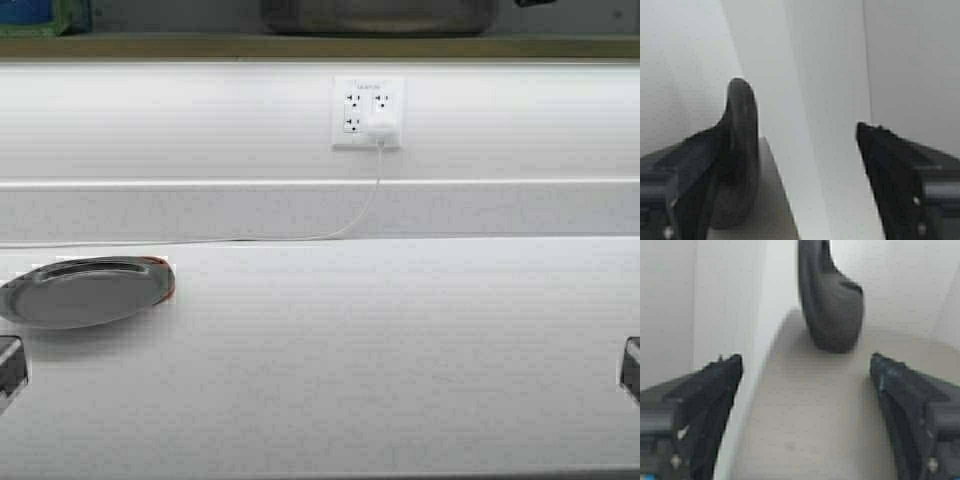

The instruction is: Open the cabinet, put the pot inside, then close it

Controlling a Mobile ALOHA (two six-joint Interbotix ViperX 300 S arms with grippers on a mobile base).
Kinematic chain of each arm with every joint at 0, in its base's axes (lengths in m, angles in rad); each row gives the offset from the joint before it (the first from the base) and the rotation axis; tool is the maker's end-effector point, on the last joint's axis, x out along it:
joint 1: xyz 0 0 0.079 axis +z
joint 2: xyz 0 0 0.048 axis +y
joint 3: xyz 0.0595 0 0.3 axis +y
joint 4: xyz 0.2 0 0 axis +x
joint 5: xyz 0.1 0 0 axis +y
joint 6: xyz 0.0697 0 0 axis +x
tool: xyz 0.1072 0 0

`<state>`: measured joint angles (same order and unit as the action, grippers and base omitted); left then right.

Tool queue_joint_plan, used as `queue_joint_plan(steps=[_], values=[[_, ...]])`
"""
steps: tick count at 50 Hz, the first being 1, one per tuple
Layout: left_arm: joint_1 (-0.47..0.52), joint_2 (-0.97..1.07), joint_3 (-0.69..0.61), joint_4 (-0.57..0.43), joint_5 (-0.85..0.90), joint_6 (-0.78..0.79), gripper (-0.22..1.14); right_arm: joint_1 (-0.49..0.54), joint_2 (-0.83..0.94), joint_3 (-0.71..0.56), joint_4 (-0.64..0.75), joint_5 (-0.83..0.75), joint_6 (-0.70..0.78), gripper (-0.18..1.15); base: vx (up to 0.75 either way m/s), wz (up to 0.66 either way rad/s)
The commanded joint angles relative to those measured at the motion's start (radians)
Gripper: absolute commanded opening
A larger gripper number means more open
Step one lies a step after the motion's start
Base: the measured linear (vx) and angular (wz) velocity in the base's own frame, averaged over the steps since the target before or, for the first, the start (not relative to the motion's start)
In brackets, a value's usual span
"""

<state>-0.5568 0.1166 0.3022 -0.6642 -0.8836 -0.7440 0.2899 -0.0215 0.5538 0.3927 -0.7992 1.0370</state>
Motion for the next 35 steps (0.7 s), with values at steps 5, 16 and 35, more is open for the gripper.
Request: queue_joint_plan(steps=[5,16,35], values=[[-0.021,-0.067,0.037,0.011,-0.026,0.000,1.01,0.002,-0.069,0.028,-0.005,-0.012,-0.021,1.04,0.00,0.00],[-0.021,-0.095,0.107,0.005,-0.071,-0.002,1.01,-0.012,-0.107,0.071,-0.005,-0.014,-0.040,1.04,0.00,0.00],[-0.029,-0.172,0.241,0.003,-0.127,-0.011,1.01,-0.014,-0.179,0.153,-0.006,-0.031,-0.041,1.04,0.00,0.00]])
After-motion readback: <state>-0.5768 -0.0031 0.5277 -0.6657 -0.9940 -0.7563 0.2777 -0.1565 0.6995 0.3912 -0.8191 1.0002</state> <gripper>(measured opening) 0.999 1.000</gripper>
